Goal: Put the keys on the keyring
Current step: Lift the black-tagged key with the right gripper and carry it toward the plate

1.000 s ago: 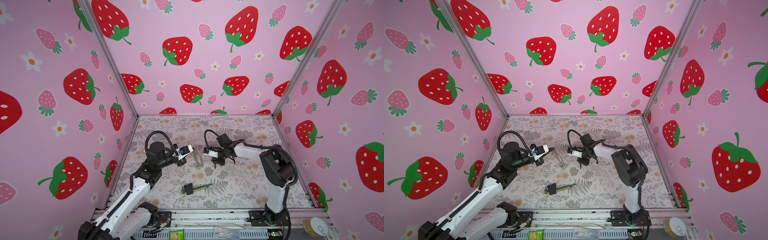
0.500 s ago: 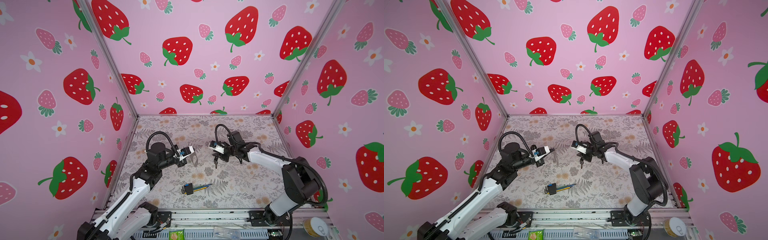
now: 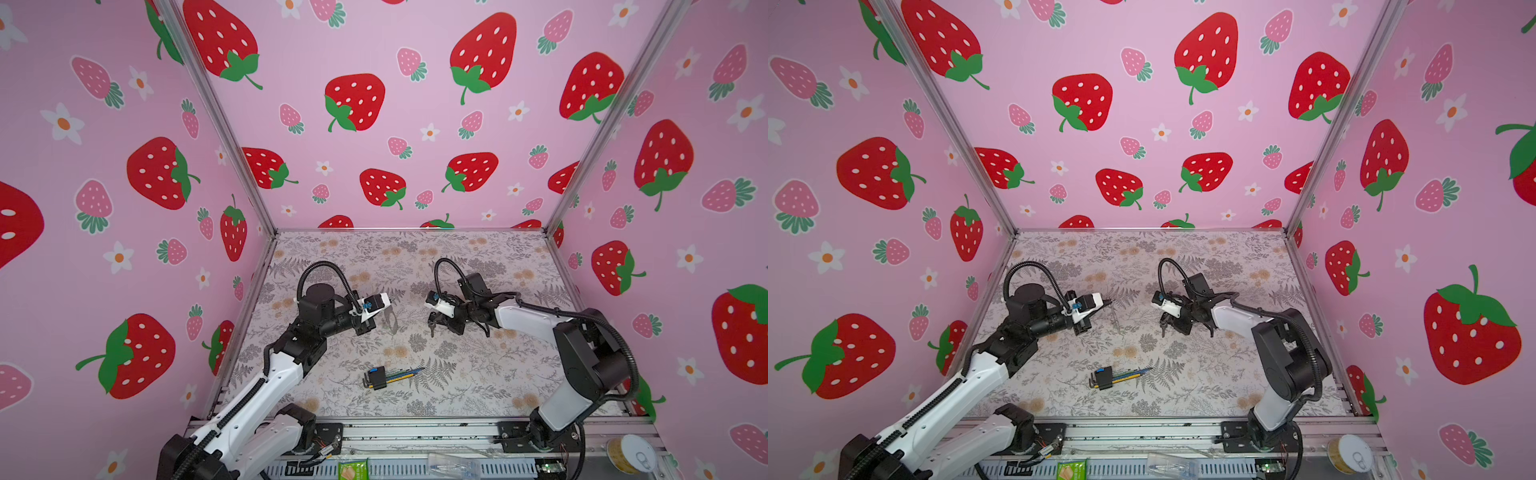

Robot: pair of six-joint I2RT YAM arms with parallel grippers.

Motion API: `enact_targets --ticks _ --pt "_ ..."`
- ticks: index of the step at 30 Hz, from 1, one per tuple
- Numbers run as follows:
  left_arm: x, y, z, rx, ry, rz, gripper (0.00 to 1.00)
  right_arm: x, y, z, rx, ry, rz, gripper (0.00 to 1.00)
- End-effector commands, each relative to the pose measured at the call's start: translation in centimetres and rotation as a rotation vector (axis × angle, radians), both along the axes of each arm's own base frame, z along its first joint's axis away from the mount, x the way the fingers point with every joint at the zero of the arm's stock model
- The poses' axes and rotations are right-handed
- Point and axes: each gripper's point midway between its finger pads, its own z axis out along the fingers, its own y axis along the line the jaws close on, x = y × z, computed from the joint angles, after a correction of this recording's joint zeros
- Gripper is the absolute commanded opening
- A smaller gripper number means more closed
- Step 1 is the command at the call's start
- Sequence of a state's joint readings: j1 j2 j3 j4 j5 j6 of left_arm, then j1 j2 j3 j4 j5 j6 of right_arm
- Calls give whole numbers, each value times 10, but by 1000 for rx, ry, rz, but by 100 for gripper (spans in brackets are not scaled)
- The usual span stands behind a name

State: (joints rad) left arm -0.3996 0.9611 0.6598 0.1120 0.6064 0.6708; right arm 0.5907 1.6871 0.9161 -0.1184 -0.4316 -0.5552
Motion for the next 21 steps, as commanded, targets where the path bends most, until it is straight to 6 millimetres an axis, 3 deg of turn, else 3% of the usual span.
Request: enact_targets --ticks 1,21 --pt "-2 -5 9 -9 -38 -35 0 -1 2 -3 -22 12 41 19" --pt "1 -6 2 5 -22 -37 0 4 17 -19 -99 20 74 19"
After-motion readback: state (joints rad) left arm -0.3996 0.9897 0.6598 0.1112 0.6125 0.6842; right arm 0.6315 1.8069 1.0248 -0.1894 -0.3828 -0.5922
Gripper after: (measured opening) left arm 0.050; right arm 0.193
